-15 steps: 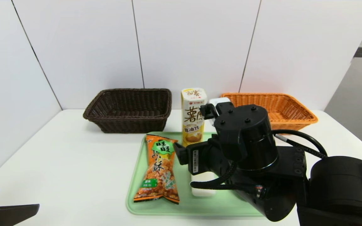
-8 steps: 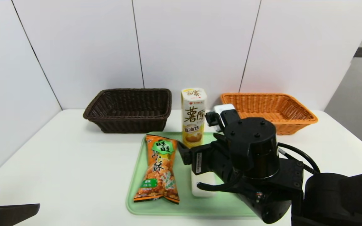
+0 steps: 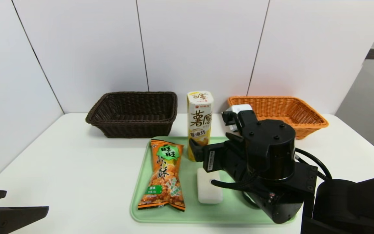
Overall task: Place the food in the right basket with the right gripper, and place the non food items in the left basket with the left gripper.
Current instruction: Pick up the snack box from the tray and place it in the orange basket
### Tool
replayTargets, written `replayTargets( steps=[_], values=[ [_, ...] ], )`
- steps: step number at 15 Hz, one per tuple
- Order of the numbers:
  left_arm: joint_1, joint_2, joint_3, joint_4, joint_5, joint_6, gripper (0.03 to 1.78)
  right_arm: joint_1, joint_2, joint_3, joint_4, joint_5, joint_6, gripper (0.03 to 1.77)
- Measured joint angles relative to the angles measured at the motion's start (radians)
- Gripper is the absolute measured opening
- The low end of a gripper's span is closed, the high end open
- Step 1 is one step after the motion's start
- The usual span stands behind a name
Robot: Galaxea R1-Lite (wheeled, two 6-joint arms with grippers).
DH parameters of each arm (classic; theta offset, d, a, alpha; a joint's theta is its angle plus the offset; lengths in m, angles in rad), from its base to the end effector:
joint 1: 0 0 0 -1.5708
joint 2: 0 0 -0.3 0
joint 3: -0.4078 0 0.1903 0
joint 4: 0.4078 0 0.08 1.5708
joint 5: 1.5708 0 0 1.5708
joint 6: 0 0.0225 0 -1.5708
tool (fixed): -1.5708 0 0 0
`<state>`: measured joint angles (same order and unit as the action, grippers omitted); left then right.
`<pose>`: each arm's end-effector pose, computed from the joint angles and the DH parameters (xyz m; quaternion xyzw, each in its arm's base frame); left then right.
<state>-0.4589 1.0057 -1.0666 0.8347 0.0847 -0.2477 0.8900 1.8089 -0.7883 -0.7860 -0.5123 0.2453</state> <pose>0.0747 -0.0348 0.2677 -0.0119 0.3820 -0.1260 0.9155 0.2121 0.2443 0.1589 0.0444 0.1116 0.1741 0.9774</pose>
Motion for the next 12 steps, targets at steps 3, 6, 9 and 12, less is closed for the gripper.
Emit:
replayTargets(
  steps=[3, 6, 9, 12],
  values=[
    [0.0, 0.009, 0.0, 0.001, 0.0, -0.001, 1.69, -0.008, 0.042, -0.008, -0.085, 0.0, -0.003, 1.71],
    [0.0, 0.02, 0.002, 0.001, 0.0, 0.0, 1.69, -0.015, 0.088, -0.011, -0.149, 0.001, -0.019, 1.71],
    [-0.001, 0.031, 0.001, 0.001, 0.0, 0.002, 1.69, -0.018, 0.111, -0.014, -0.154, 0.001, -0.041, 1.71],
    [-0.001, 0.038, 0.003, 0.0, 0.0, 0.008, 1.69, -0.019, 0.126, -0.027, -0.161, 0.002, -0.046, 1.71]
  ],
)
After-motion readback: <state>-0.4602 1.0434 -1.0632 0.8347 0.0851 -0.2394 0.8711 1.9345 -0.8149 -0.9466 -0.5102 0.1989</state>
